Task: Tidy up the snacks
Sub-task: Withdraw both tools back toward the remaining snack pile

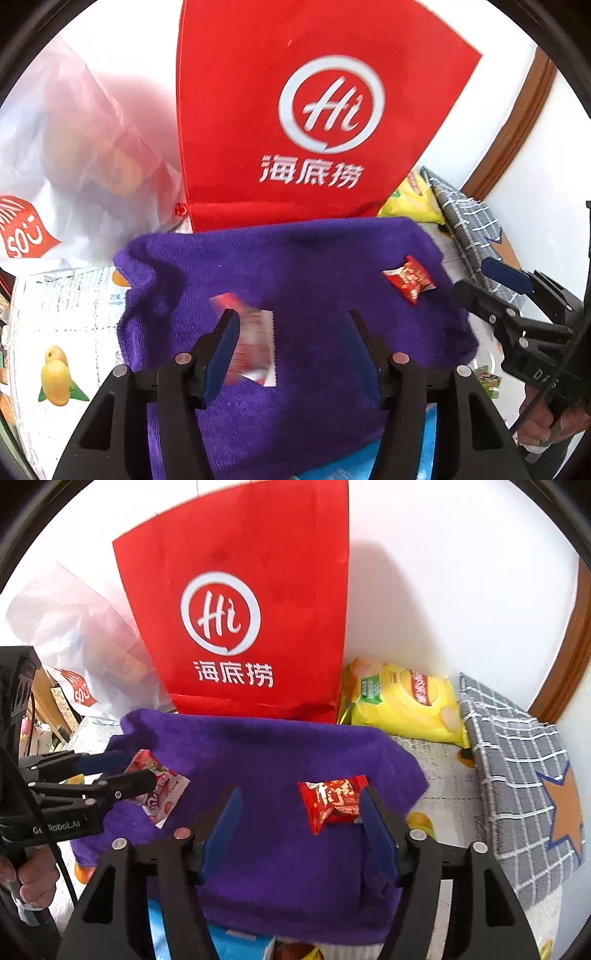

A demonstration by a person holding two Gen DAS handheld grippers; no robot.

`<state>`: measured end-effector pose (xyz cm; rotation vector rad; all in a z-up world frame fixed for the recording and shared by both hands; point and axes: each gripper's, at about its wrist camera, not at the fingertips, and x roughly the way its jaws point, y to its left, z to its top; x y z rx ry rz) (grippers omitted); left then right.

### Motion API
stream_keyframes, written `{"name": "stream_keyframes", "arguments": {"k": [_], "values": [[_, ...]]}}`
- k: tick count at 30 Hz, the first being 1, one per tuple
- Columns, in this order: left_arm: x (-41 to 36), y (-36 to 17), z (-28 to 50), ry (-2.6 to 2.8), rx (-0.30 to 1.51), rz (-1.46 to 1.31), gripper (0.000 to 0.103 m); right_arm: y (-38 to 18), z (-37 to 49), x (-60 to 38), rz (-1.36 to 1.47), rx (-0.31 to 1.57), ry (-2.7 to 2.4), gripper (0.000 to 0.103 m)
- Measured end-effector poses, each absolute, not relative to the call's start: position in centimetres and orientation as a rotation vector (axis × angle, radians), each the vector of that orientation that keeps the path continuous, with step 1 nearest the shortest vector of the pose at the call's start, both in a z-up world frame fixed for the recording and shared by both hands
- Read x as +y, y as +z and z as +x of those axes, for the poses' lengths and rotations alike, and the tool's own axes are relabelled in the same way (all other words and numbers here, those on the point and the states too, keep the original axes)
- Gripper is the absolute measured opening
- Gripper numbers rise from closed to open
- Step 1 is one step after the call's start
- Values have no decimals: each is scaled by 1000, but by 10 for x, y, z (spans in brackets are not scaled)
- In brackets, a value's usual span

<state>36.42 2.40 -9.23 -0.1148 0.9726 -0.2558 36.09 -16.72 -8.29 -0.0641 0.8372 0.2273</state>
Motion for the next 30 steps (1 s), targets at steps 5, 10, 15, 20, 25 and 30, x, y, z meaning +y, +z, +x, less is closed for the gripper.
{"name": "stream_keyframes", "arguments": {"k": [5, 10, 15, 20, 25, 30], "values": [[24, -69, 342, -251, 936, -99, 59, -64, 339, -176, -65, 815, 183, 80], [28, -51, 316, -241, 915, -110, 63, -45, 311, -188, -46, 778, 124, 84], [30, -39, 288, -206, 897, -115, 70, -33, 283, -198, -37, 753, 82, 93], [32, -29, 258, -166, 880, -108, 75, -27, 254, -207, -50, 717, 35, 94], [31, -24, 231, -134, 862, -89, 76, -24, 227, -217, -71, 673, 8, 94], [35, -21, 208, -93, 835, -84, 76, -32, 211, -231, -54, 680, 3, 94]]}}
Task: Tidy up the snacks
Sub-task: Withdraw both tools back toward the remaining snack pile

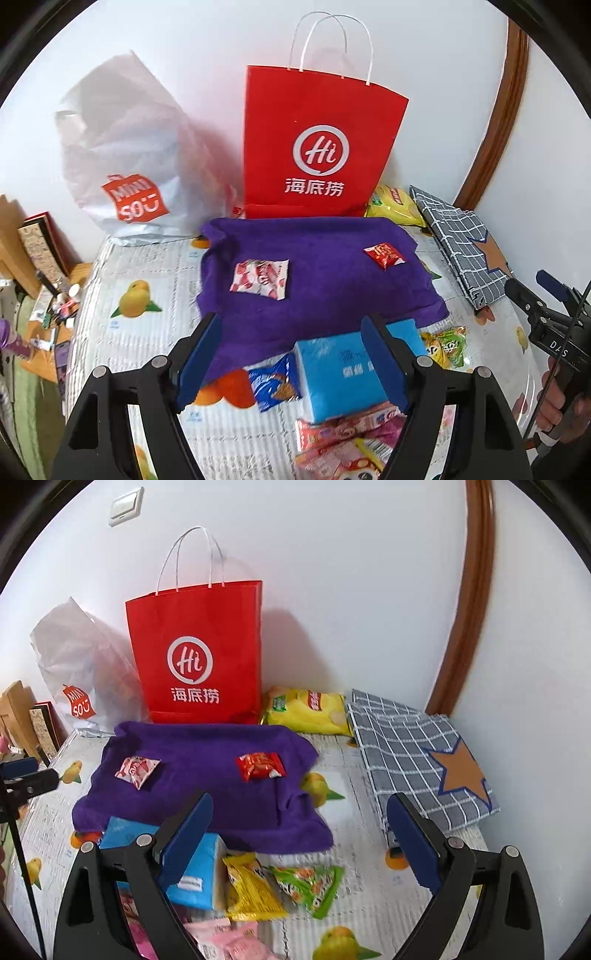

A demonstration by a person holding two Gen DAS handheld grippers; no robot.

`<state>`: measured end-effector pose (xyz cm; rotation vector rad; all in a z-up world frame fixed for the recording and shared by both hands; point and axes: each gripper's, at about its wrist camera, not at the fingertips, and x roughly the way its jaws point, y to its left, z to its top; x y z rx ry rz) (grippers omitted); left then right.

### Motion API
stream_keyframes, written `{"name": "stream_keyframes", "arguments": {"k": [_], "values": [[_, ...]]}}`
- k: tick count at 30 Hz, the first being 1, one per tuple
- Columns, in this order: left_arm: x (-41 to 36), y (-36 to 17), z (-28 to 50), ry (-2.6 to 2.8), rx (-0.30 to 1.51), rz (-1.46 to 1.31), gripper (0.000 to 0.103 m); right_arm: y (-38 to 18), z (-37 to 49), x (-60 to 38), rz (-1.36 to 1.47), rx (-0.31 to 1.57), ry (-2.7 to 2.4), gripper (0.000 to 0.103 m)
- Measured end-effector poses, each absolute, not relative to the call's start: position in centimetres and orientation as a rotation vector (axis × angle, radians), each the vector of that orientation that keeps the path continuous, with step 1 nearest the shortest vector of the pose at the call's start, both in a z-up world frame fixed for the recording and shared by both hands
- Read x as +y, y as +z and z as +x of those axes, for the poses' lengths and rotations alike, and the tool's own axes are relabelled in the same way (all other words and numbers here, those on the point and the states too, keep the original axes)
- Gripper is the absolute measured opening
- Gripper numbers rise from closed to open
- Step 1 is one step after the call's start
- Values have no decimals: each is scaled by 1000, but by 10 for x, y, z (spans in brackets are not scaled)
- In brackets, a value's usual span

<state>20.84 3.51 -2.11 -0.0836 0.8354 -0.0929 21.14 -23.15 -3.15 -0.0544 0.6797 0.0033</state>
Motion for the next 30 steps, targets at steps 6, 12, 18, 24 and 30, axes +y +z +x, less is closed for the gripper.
{"name": "stream_keyframes", "arguments": {"k": [6, 12, 18, 24, 30], "values": [[42, -26, 182, -55, 827, -101, 76, -50, 194, -252, -7, 719, 5, 94], [44, -38, 164, -23, 837, -89, 76, -80, 187, -264, 0, 793, -14, 91], [50, -57, 160, -5, 879, -113, 76, -112, 187, -269, 14, 852, 18, 78], [54, -69, 170, -2, 899, -119, 76, -137, 205, -272, 33, 902, 57, 70], [60, -80, 186, 14, 921, -143, 76, -154, 230, -269, 16, 909, 106, 70]]}}
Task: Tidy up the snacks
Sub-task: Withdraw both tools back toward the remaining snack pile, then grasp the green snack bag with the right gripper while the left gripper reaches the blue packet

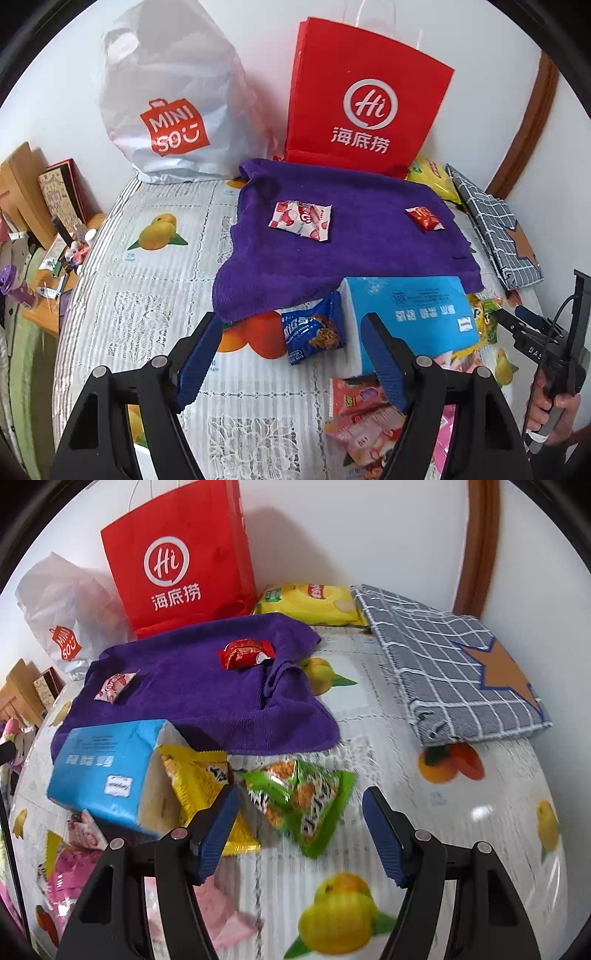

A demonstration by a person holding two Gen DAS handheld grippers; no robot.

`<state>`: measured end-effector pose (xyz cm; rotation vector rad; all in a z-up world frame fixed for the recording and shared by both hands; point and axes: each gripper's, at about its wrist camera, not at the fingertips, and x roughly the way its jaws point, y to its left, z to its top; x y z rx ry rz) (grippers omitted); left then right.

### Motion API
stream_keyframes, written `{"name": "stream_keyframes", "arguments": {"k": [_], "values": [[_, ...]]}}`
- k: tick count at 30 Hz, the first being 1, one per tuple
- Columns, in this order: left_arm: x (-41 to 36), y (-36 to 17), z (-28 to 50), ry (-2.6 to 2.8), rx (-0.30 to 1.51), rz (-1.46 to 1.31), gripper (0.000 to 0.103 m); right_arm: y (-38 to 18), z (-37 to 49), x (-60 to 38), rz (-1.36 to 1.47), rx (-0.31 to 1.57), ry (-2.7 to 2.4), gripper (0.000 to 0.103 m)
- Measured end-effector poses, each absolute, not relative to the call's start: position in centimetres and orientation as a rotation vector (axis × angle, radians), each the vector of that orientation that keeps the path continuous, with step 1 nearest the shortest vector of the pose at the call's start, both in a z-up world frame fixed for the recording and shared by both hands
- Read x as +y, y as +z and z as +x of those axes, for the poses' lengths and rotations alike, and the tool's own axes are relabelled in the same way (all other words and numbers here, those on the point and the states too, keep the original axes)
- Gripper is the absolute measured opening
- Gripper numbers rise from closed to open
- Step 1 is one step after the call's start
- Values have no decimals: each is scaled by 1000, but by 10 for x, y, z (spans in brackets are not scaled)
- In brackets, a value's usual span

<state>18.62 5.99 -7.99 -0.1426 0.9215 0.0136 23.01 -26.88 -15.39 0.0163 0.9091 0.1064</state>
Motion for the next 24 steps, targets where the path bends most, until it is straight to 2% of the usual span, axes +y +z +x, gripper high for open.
{"name": "stream_keyframes", "arguments": {"k": [13, 16, 17, 24], "values": [[77, -103, 208, 40, 971, -182, 76, -192, 267, -264, -4, 966, 166, 73], [77, -109, 210, 32, 988, -176, 76, -191, 264, -263, -24, 947, 167, 66], [77, -111, 210, 28, 992, -174, 76, -190, 262, -263, -29, 939, 170, 59], [68, -125, 213, -31, 1014, -159, 76, -178, 254, -274, -2, 915, 155, 51]]}}
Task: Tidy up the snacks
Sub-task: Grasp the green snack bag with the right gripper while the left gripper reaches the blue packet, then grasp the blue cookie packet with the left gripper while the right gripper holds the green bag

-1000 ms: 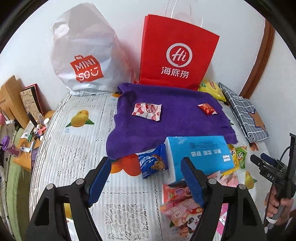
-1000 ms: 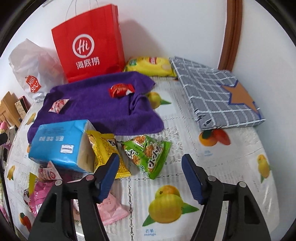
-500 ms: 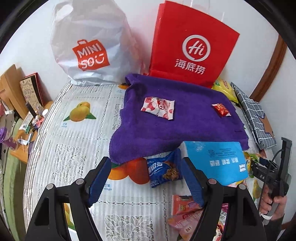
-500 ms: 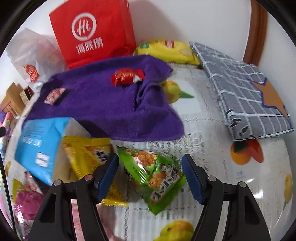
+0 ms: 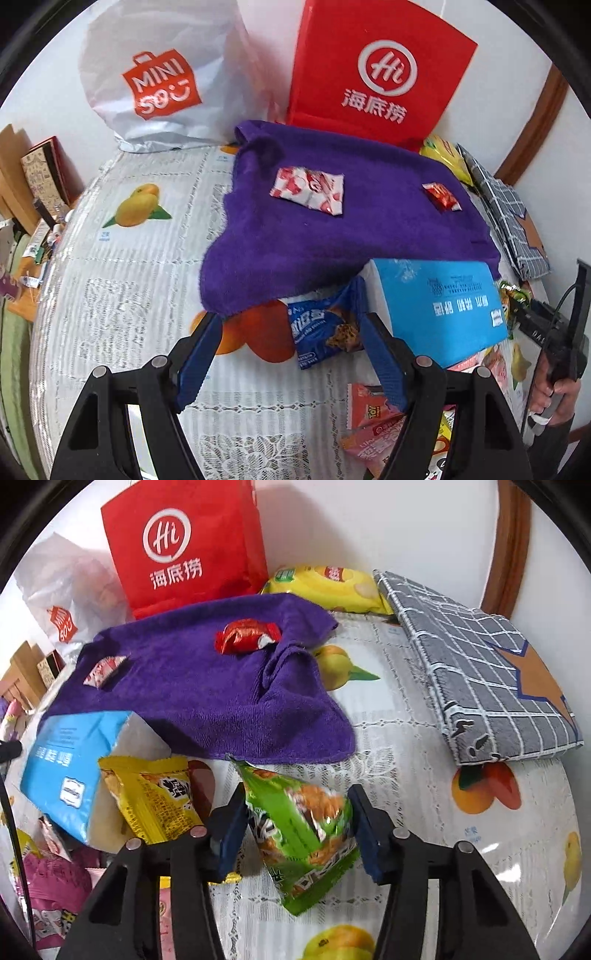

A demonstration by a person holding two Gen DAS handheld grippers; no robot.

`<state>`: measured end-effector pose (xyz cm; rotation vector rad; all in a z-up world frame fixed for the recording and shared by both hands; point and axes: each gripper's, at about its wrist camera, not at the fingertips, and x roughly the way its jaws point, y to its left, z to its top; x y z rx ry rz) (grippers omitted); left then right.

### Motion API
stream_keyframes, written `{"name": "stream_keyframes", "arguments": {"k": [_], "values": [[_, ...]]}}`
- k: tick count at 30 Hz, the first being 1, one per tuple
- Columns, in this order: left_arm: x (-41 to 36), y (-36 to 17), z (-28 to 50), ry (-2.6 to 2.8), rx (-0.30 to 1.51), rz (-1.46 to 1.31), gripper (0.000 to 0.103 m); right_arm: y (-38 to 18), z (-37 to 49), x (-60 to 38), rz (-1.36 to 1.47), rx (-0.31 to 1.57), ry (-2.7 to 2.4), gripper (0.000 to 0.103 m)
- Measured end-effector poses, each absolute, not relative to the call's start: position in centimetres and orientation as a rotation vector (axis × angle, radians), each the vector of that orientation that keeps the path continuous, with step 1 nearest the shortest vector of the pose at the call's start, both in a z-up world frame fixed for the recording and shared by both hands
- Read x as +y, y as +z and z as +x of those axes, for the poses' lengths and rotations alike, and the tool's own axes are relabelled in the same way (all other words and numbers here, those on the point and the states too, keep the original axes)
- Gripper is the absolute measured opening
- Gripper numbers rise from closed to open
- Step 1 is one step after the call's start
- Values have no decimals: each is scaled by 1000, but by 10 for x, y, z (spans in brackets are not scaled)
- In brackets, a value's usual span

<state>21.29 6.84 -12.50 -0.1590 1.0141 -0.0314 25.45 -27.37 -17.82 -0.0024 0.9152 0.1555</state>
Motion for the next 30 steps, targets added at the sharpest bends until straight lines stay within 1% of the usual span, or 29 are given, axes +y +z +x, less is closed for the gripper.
{"name": "stream_keyframes", "arguments": {"k": [15, 20, 23, 25, 26, 27, 28, 29, 30], "values": [[55, -161, 205, -109, 1062, -12, 75, -164, 235, -294, 62, 901, 80, 51], [47, -167, 212, -125, 1048, 13, 75, -159, 229, -293, 46, 889, 69, 51], [41, -170, 217, -101, 1021, 72, 73, -157, 225, -294, 37, 889, 53, 51], [38, -172, 218, -97, 1002, 108, 69, -155, 223, -296, 36, 890, 38, 51], [37, -172, 218, -111, 992, 114, 64, -155, 222, -297, 36, 891, 31, 51], [36, -171, 217, -126, 984, 112, 54, -154, 221, -298, 36, 891, 26, 51], [35, -170, 217, -156, 980, 106, 48, -153, 221, -299, 36, 890, 20, 51], [34, -169, 216, -170, 975, 102, 40, -152, 220, -300, 37, 889, 14, 51], [35, -168, 215, -177, 972, 100, 37, -151, 219, -300, 38, 888, 11, 51]]}}
